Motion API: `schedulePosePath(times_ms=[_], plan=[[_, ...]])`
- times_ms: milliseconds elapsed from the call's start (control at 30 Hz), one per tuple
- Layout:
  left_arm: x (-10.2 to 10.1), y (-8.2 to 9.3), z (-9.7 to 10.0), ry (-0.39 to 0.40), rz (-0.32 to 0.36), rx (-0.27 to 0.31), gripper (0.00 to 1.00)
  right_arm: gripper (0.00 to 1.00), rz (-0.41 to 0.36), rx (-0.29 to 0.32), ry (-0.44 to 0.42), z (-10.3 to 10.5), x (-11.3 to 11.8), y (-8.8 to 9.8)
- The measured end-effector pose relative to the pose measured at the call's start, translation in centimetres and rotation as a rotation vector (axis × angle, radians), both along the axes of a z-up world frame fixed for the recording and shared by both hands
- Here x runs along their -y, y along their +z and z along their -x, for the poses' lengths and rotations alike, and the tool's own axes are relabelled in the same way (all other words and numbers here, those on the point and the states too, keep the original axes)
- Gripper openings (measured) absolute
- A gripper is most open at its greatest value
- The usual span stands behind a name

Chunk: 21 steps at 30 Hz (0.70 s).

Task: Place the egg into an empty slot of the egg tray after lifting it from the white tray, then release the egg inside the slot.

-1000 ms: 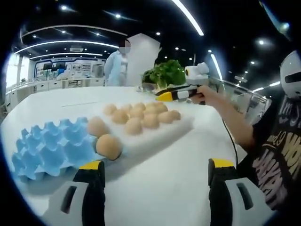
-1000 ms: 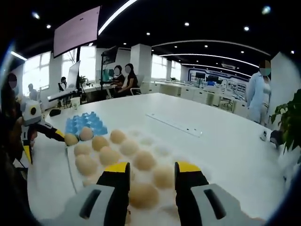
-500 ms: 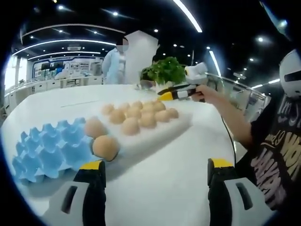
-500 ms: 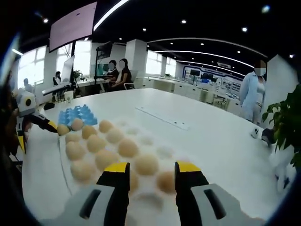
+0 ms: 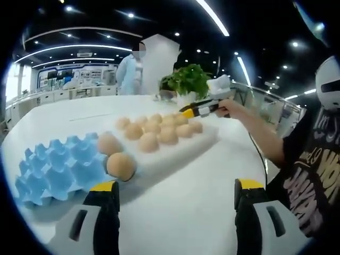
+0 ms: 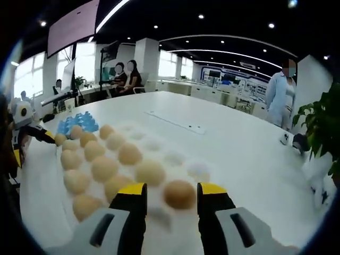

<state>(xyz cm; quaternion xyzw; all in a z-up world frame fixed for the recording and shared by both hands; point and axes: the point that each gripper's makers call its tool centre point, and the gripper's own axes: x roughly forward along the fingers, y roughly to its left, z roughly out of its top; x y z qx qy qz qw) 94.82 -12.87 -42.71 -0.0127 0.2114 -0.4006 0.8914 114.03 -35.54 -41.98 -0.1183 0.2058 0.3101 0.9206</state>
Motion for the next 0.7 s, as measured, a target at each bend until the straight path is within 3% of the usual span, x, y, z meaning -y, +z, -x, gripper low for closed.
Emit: schedulePosePath(times_ms=[200, 367, 433, 700], plan=[[-0.1, -0.1, -0.1, 0.002, -0.001, -0.001, 0.91, 0.39, -0.025, -0.006, -0.017, -0.6, 0.1, -0.7], [-0.1, -0.2, -0.2, 0.006, 0.000, 0.001, 0.91, 0.35, -0.138, -0.008, -0.033, -0.9, 0.1, -0.8], [0.1, -0.5, -0.2, 0.001, -0.005, -0.005, 0.91, 0.33, -0.116, 0.034, -0.034, -1.0, 0.3, -0.9], [0.4, -0.5, 0.1, -0.015, -0.009, -0.004, 0.90, 0.30, -0.139, 0.048, -0.048, -1.2, 0.1, -0.8]])
